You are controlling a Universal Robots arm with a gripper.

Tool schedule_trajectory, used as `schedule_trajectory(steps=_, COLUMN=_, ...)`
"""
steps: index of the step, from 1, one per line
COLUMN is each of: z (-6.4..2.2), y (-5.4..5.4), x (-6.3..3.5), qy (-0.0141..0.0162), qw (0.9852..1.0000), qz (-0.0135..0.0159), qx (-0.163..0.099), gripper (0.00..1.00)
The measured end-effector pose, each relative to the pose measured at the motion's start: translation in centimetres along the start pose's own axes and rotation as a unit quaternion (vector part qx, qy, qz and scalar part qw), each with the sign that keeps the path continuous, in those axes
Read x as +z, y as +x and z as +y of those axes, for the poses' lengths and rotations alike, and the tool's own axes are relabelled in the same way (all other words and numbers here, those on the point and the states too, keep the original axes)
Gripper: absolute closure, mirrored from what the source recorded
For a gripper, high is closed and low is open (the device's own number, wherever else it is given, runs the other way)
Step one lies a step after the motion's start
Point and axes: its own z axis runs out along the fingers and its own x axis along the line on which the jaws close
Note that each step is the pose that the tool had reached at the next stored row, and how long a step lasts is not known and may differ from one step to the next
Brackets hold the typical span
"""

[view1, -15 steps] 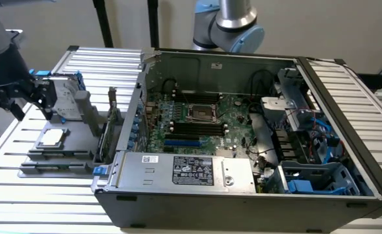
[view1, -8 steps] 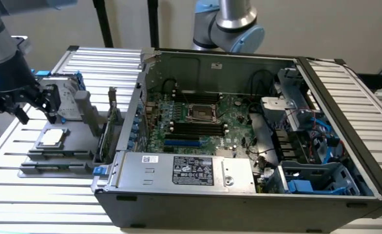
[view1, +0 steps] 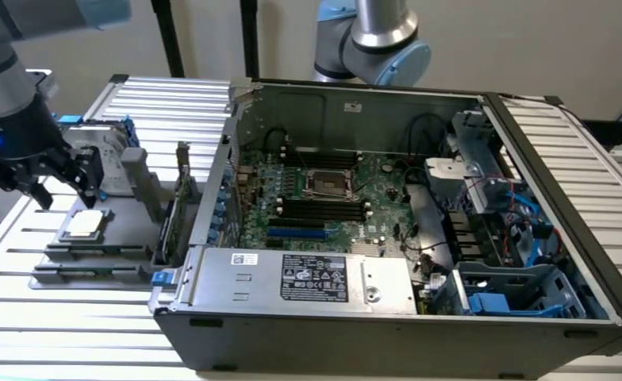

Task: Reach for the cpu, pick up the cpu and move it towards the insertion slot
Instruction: 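Pick up the cpu and move it towards the insertion slot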

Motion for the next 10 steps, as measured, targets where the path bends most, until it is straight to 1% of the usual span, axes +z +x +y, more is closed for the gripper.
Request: schedule_trajectory(steps=10, z=-0.04, y=-0.1, x=1.81, qy=0.0, qw=1.0, qz=0.0, qx=0.002, gripper=0.35)
